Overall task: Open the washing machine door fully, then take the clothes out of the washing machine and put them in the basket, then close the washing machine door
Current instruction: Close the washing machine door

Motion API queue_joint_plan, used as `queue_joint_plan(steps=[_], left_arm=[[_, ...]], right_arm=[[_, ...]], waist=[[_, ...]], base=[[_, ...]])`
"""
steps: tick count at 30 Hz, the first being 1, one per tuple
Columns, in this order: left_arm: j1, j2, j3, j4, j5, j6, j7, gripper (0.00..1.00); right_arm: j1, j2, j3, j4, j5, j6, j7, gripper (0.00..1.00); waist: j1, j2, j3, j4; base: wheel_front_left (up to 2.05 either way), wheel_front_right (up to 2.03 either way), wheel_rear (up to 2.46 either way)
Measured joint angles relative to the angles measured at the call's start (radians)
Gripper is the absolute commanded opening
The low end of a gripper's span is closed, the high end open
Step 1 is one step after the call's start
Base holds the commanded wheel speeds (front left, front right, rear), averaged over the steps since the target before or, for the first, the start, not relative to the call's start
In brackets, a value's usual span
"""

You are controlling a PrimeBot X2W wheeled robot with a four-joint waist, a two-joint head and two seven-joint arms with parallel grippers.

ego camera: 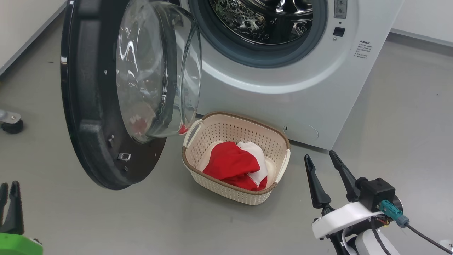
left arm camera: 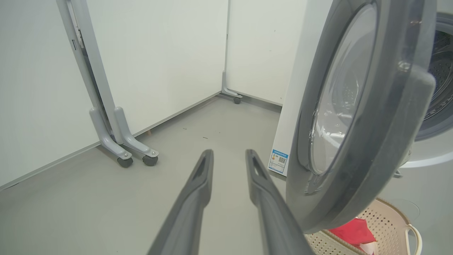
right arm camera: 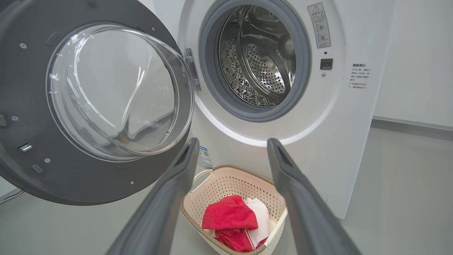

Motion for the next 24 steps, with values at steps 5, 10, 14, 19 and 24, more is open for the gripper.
queue_joint_plan(steps=[5, 10, 14, 19, 24], left_arm=[[-0.002, 0.029, -0.011, -0.005, -0.024, 0.0, 0.0, 0.0], [-0.027, 0.054, -0.01, -0.016, -0.047, 0.0, 0.001, 0.0], [-0.074, 0.042, -0.001, -0.012, -0.127, 0.0, 0.037, 0.0], [-0.136, -0.037, 0.028, 0.011, -0.337, 0.0, 0.132, 0.0], [-0.188, -0.102, 0.09, 0.037, -0.534, 0.0, 0.233, 0.0]], right_arm=[[0.0, 0.0, 0.003, -0.001, -0.002, 0.0, 0.0, 1.0], [-0.003, 0.001, 0.005, -0.001, -0.002, 0.0, 0.0, 1.0], [-0.005, 0.001, 0.002, -0.001, -0.002, 0.0, 0.0, 1.0], [-0.006, 0.001, 0.0, -0.001, -0.002, 0.0, 0.0, 1.0], [-0.007, 0.001, -0.003, -0.001, -0.002, 0.0, 0.0, 1.0]], waist=[[0.0, 0.0, 0.009, -0.001], [0.0, 0.0, 0.025, -0.006], [0.0, 0.0, 0.035, -0.01], [0.0, 0.0, 0.039, -0.013], [0.0, 0.0, 0.04, -0.019]], base=[[0.0, 0.0, 0.0], [0.0, 0.0, 0.0], [0.0, 0.0, 0.0], [0.0, 0.0, 0.0], [0.0, 0.0, 0.0]])
